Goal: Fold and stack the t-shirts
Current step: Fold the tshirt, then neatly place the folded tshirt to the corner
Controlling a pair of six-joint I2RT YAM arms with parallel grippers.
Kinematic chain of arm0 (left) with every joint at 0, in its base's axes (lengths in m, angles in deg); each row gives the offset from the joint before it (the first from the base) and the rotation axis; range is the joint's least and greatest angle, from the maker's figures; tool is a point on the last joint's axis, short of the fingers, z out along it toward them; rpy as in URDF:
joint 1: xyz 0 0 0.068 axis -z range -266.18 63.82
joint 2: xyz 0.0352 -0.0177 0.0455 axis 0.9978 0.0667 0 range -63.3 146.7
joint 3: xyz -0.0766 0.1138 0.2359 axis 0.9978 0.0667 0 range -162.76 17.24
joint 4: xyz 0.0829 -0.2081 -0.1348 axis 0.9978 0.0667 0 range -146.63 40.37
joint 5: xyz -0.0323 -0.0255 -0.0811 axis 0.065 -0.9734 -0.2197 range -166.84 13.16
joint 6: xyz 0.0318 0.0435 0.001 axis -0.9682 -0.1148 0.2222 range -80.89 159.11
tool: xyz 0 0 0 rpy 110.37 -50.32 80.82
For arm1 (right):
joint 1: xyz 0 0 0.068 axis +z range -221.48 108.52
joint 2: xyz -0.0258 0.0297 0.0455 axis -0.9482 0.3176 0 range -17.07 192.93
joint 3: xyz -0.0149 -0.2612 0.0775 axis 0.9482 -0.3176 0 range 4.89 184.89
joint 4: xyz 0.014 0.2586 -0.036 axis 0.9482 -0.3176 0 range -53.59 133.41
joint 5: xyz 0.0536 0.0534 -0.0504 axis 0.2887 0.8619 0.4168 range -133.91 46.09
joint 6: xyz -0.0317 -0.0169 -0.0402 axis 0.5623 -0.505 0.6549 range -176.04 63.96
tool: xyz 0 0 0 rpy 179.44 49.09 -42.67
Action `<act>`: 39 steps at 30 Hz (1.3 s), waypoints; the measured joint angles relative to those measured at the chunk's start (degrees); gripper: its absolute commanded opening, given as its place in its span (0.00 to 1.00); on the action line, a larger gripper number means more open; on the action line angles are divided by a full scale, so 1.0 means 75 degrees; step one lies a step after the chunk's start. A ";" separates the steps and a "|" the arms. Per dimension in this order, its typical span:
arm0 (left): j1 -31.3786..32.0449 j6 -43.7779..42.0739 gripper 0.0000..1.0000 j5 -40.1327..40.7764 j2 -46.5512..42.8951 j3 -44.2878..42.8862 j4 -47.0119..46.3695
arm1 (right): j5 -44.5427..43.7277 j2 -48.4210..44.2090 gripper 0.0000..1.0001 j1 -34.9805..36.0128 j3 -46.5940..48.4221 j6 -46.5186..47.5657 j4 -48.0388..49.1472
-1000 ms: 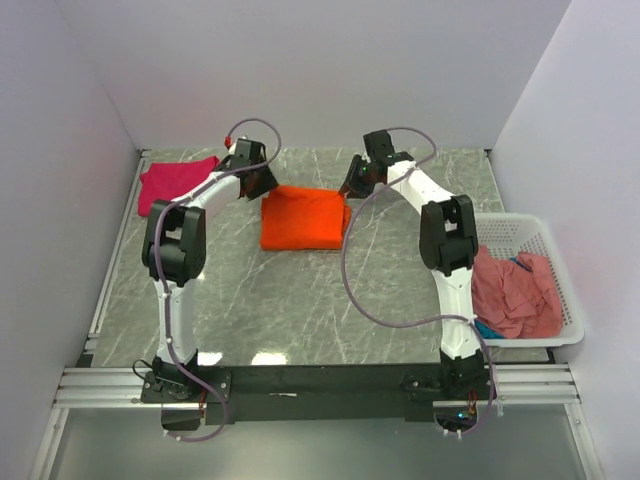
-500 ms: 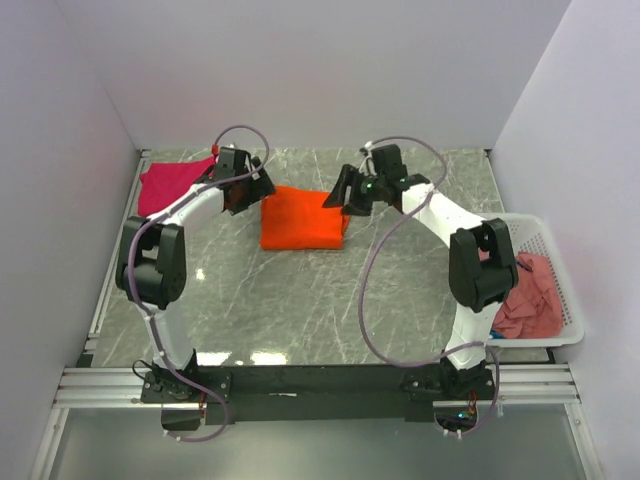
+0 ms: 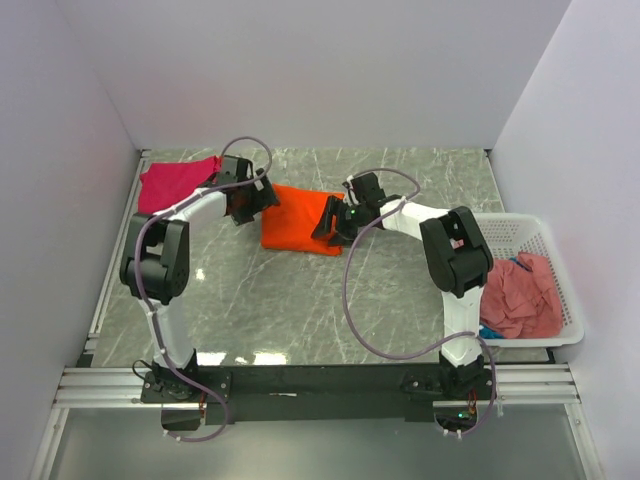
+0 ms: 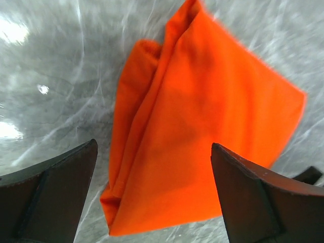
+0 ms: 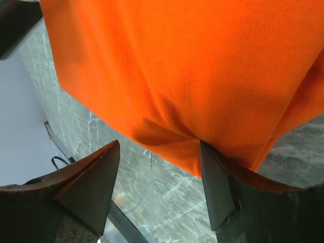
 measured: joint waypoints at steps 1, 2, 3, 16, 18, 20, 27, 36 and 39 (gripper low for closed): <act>0.0000 -0.0006 0.99 -0.0073 0.0105 -0.0009 0.0029 | -0.0015 0.0000 0.71 -0.0003 0.0017 0.0009 -0.0020; 0.0000 -0.0017 0.99 -0.0125 0.0189 -0.0009 0.0061 | -0.0026 0.0009 0.72 -0.0006 0.0067 0.0035 -0.0076; 0.0000 -0.0026 0.99 -0.0198 0.0280 -0.0009 0.0128 | -0.0050 0.0009 0.72 -0.0006 0.0099 0.0070 -0.0117; 0.0172 -0.0612 0.90 -0.0210 0.0906 -0.0562 0.0356 | -0.0513 -0.3037 0.72 -0.0105 -0.0868 0.0565 -0.0248; 0.0254 -0.0746 0.74 -0.0172 0.1084 -0.0793 0.0356 | -0.0571 -0.3654 0.72 -0.0201 -0.1241 0.0595 -0.0172; 0.0347 -0.0863 0.55 -0.0058 0.1224 -0.0927 0.0356 | -0.0691 -0.4060 0.72 -0.0315 -0.1603 0.0621 -0.0146; 0.1014 -0.1419 0.00 0.1285 0.1475 -0.1413 0.0839 | -0.0985 -0.4511 0.72 -0.1000 -0.2658 0.0737 -0.0309; 0.1326 -0.3398 0.00 0.4328 0.1512 -0.1967 0.1000 | -0.1638 -0.5313 0.72 -0.1804 -0.3118 0.1163 -0.0481; 0.1113 -0.4491 0.00 0.4870 0.1250 -0.1766 0.0443 | -0.1851 -0.5490 0.72 -0.1912 -0.3165 0.1294 -0.0472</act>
